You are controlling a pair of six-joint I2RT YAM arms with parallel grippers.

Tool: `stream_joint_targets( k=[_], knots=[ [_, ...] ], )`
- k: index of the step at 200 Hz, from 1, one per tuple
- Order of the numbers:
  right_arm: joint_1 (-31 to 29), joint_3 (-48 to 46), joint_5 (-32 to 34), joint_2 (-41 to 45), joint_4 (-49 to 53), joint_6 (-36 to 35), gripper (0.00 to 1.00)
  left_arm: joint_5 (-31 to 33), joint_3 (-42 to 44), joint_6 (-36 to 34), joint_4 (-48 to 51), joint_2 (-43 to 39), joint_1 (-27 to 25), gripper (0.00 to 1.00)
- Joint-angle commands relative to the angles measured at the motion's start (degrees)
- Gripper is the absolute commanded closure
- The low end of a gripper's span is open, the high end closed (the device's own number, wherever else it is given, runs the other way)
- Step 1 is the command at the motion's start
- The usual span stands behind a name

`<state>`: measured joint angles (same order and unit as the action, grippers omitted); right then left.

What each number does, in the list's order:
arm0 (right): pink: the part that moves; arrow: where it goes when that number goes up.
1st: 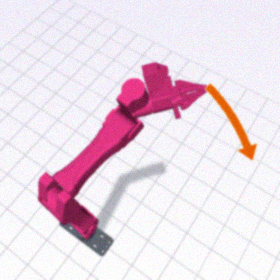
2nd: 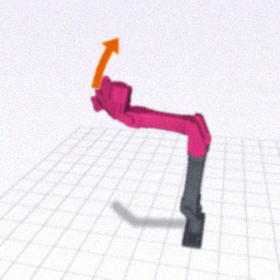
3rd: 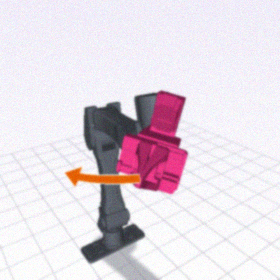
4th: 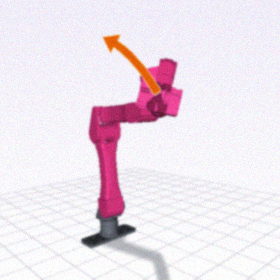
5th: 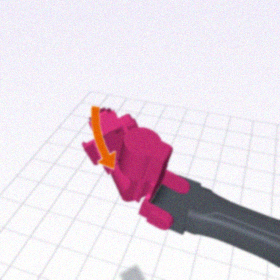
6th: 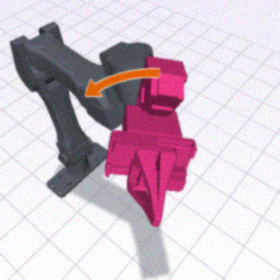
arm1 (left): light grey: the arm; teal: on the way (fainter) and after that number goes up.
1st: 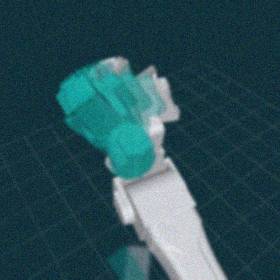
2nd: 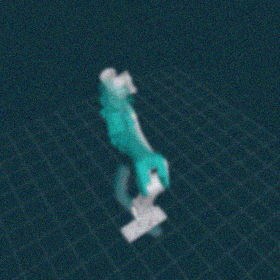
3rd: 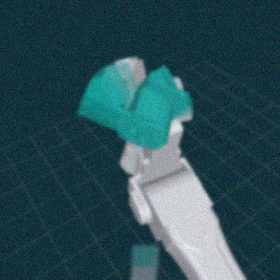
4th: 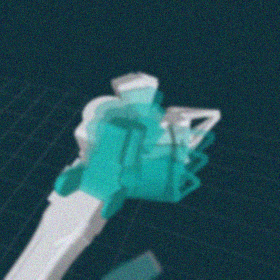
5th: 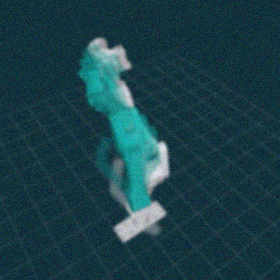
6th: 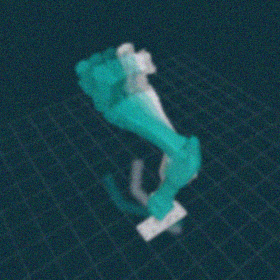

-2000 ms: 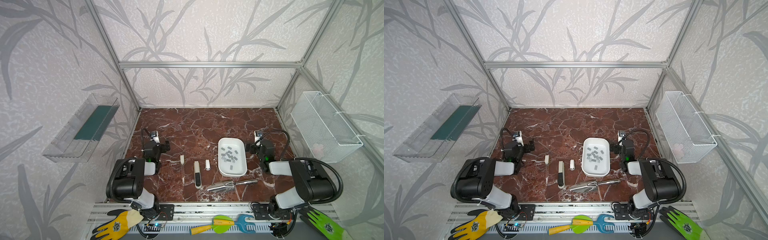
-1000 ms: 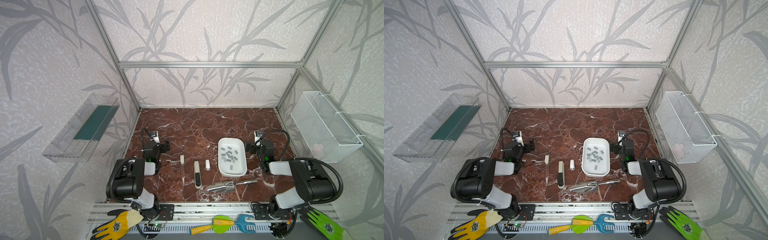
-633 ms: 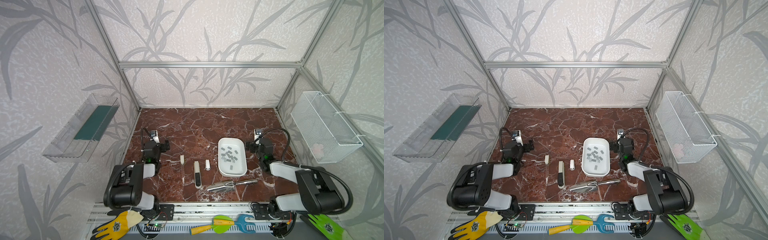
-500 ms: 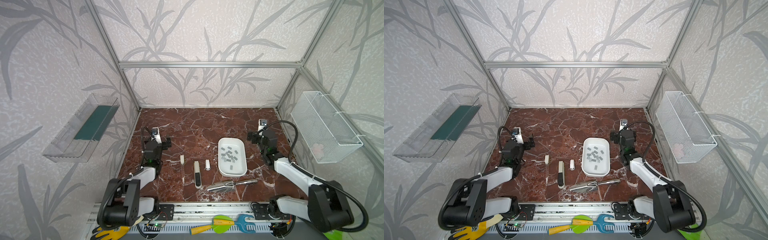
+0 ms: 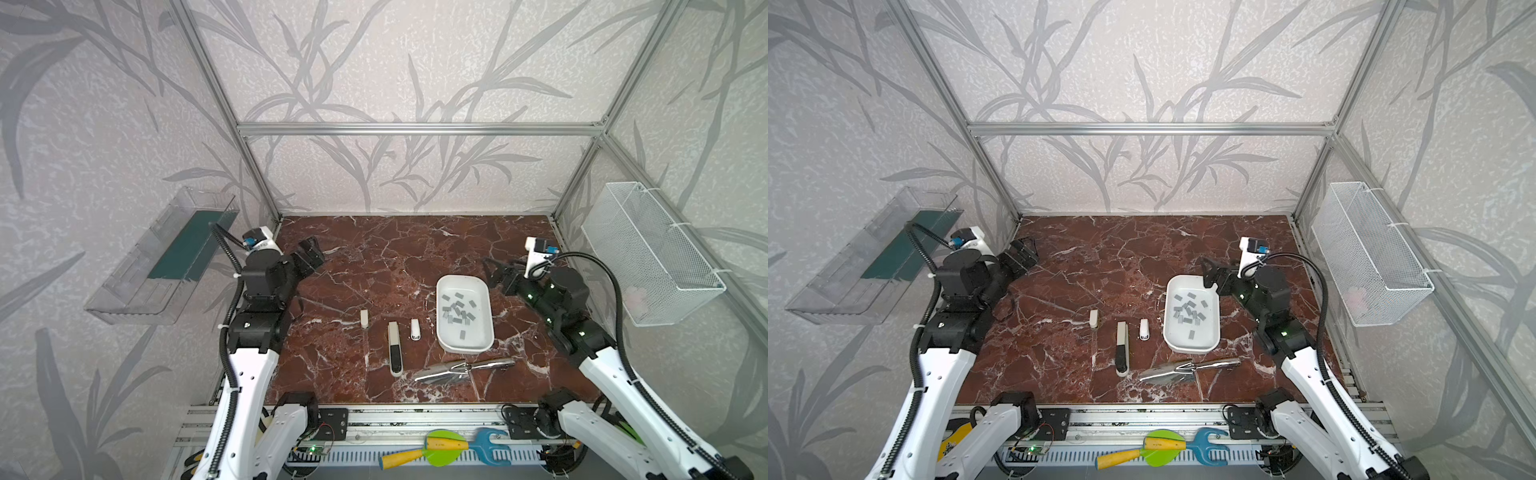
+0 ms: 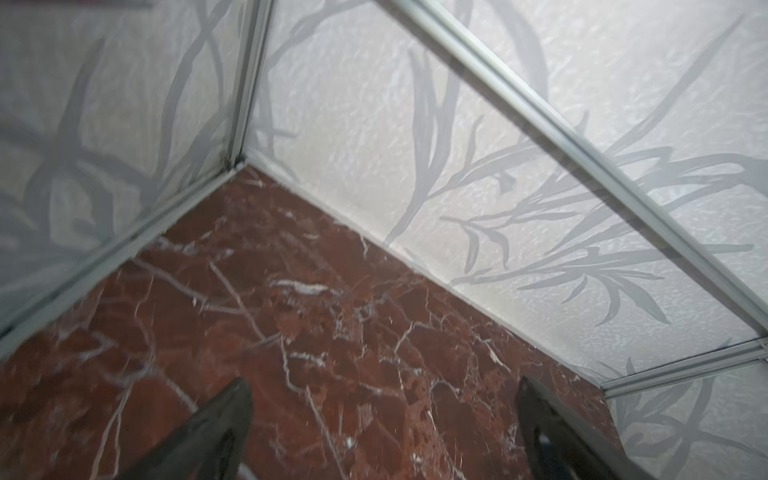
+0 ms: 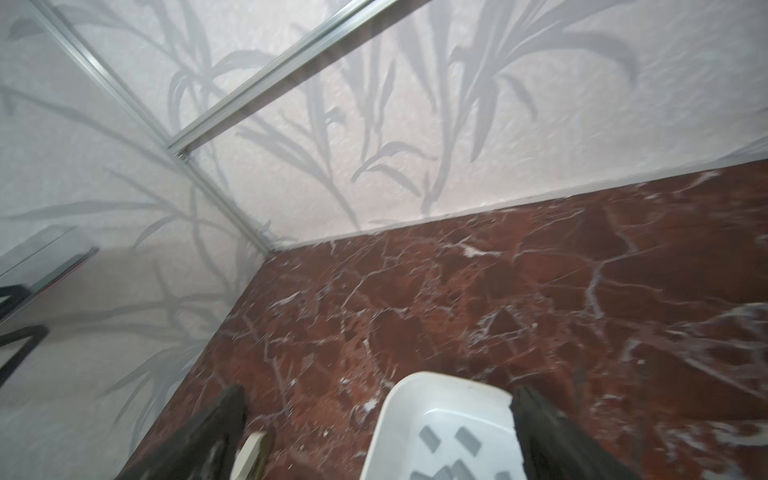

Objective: Load the staples into the stapler
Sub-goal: 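Grasp the large black-and-cream stapler base with the right gripper while the left arm rises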

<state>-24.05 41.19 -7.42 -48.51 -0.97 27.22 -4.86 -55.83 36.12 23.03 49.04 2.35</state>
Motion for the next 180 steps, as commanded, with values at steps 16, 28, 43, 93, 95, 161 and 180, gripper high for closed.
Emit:
stream_joint_targets(
  k=[16, 28, 43, 93, 95, 161, 180],
  knots=[
    [-19.61, 2.25, 8.30, -3.47, 1.95, -2.21, 0.01, -16.93, -16.10, -3.26, 20.25, 11.85, 1.77, 0.01],
    [-26.34, 2.22, 12.27, -6.31, -1.01, -2.82, 0.00, -16.28, -22.97, -7.34, 25.63, 17.16, 1.83, 0.01],
    [-33.01, 3.17, 15.39, -12.37, -5.13, -2.99, 0.02, -13.75, -28.24, -12.53, 27.05, 22.73, 1.90, 0.01],
    [-45.47, 14.70, 25.88, -35.05, -4.89, -3.89, 0.06, -5.06, -28.86, -19.29, 21.76, 28.69, 3.12, 0.01],
    [-45.64, 15.10, 25.94, -35.66, -4.80, -3.81, 0.06, -4.67, -27.94, -19.91, 20.91, 28.23, 3.10, 0.01],
    [-52.83, 11.59, 38.33, -37.30, -0.25, 3.16, 0.09, -34.62, 2.33, -39.25, -15.09, 10.62, 3.22, 0.01],
    [-56.06, 3.95, 42.89, -33.24, -3.86, 6.12, 0.10, -36.28, 1.49, -41.95, -13.87, 12.88, 2.60, 0.02]
  ],
)
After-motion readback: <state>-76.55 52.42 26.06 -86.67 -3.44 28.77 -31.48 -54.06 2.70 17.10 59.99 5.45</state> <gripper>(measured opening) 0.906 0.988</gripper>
